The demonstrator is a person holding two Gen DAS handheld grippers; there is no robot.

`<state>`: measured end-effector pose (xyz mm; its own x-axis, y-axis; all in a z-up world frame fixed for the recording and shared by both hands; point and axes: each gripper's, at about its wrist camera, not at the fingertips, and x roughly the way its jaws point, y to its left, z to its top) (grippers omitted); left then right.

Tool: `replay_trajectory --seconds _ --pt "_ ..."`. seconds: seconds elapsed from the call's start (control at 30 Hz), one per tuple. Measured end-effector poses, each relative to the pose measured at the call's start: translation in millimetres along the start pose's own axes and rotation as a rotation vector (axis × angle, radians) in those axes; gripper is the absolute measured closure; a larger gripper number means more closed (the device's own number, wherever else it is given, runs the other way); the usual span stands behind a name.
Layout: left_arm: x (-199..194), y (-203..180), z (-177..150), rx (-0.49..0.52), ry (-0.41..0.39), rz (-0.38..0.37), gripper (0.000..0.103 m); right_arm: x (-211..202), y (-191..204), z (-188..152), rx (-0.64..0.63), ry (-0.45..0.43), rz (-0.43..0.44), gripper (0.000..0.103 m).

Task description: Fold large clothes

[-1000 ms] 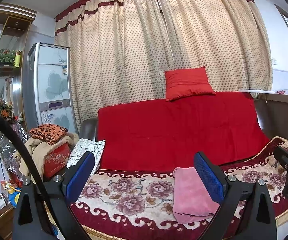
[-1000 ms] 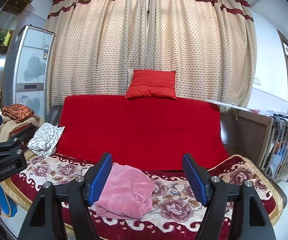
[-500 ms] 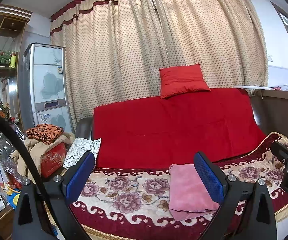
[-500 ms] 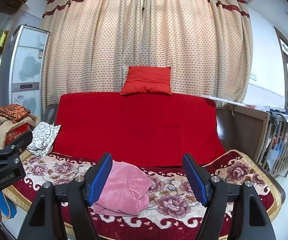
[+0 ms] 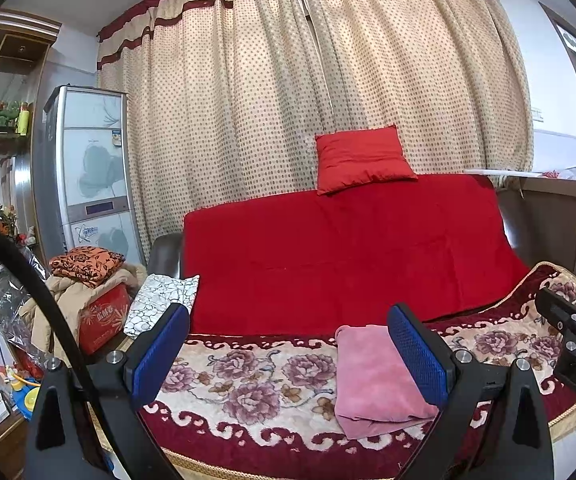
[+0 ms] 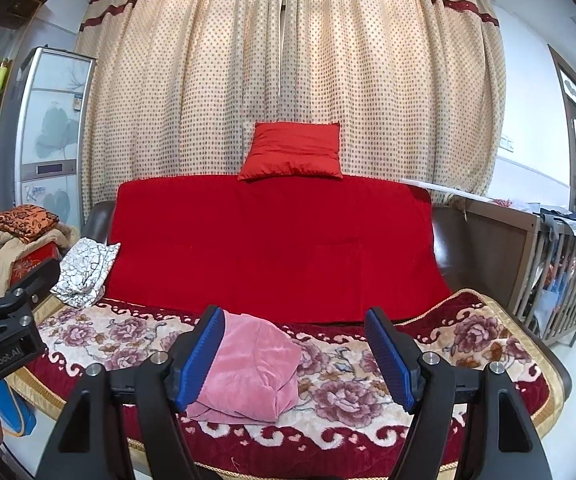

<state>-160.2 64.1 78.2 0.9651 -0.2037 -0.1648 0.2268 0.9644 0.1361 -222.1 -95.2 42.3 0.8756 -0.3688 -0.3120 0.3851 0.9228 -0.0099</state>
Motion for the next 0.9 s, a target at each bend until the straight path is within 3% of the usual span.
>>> replay_trajectory --seconds 0.9 --pt "6.4 -1.2 -8.0 0.006 0.023 -0.014 0.004 9.0 4.8 -5.9 -0.023 0.040 -0.009 0.027"
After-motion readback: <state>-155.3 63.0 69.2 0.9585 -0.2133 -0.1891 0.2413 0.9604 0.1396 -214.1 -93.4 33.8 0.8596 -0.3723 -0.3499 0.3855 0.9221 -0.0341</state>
